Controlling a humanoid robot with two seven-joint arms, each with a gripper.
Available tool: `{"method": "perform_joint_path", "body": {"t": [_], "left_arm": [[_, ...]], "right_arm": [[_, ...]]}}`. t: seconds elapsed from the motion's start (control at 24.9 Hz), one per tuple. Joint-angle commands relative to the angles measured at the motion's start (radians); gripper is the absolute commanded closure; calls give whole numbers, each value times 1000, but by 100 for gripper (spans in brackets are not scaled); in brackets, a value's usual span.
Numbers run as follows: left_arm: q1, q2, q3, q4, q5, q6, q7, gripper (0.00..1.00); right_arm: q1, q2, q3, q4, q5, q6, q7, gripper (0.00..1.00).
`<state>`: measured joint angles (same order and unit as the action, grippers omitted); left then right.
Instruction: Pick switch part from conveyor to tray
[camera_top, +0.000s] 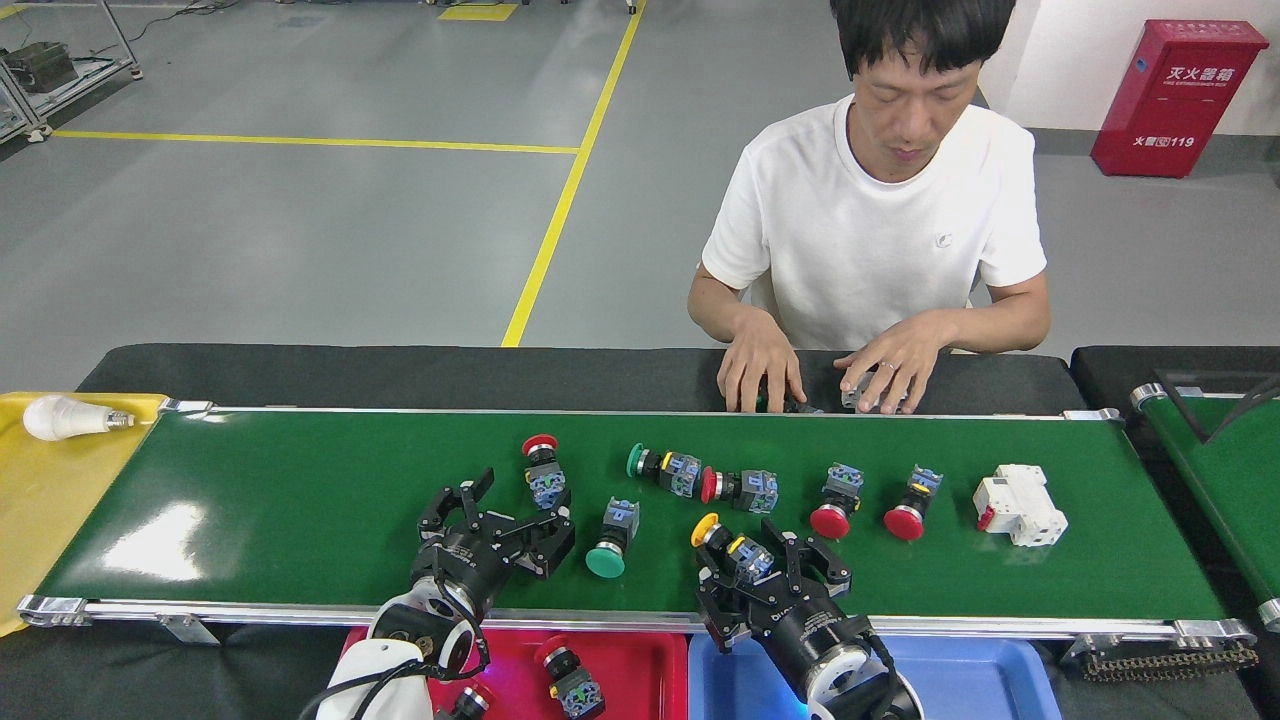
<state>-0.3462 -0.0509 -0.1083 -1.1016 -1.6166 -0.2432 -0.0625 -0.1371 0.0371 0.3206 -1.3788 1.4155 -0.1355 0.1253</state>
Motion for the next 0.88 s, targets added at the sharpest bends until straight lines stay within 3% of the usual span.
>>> {"method": "perform_joint_path", "body": {"t": [0.0,0.16,0.24,0.28,0.44,0.56,0.6,0.68,0.72,0.84], "left_arm": [[-28,-17,-2,-3,-3,12,6,3],[-57,-24,-1,74,-14,19,12,4],[-76,-17,-1,115,-14,21,18,16],[-77,-15,2,124,-12,21,20,24],[-80,2,1,129,-8,7,52,88],[-63,11,12,117,3,-7,55,96],[-50,11,16,98,11,-13,55,97],[-16,19,22,19,47,-25,55,97],[18,40,36,-38,64,-42,53,97],[144,98,87,-215,103,-79,47,97]], "right_arm": [[-22,-3,0,-13,-4,-32,-4,85],[-13,1,-1,-51,-27,-116,-1,92],[5,-6,-1,-92,-113,-208,11,92],[19,-11,-1,-109,-141,-240,20,91],[94,-54,-6,-233,-225,-351,83,91],[162,-78,-6,-310,-280,-460,94,88],[182,-77,-6,-321,-283,-487,109,77],[201,-57,-6,-318,-282,-467,158,4],[208,-34,-6,-313,-283,-441,188,0],[208,-3,-8,-310,-285,-421,206,0]]}}
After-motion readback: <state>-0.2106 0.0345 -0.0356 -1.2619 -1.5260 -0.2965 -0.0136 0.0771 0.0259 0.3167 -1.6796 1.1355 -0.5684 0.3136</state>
